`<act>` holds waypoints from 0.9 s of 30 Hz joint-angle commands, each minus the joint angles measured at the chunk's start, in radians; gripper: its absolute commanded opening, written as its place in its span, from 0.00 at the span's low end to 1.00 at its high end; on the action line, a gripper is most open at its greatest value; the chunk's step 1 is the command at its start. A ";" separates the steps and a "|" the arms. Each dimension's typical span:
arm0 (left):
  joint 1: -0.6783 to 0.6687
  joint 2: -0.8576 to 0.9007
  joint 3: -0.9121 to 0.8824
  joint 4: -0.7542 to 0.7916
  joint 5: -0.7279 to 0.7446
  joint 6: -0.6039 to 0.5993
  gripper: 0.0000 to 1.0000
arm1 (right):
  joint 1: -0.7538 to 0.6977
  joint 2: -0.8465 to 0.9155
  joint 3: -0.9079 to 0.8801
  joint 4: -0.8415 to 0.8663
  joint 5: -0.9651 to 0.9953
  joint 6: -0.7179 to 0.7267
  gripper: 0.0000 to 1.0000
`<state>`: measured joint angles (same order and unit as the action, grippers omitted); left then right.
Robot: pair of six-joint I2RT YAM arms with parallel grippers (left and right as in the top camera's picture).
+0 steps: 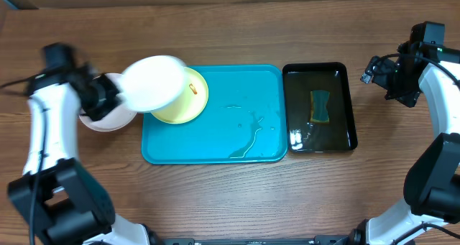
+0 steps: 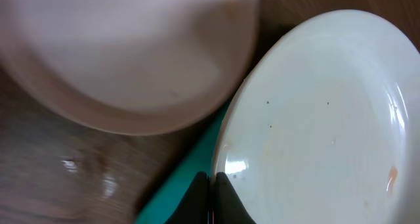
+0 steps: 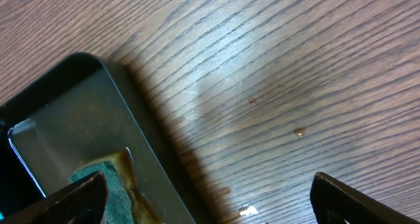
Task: Clean dirty plates on tray and stack at the side
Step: 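Release the plate and raise the left gripper off the stack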
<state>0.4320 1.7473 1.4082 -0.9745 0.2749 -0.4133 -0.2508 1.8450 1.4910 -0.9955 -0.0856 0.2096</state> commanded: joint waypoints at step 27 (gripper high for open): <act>0.156 0.076 -0.031 0.127 -0.287 -0.035 0.04 | -0.001 -0.010 0.015 0.002 0.006 0.008 1.00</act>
<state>0.5953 1.8008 1.3911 -0.8528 0.0196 -0.4393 -0.2508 1.8450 1.4910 -0.9958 -0.0860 0.2096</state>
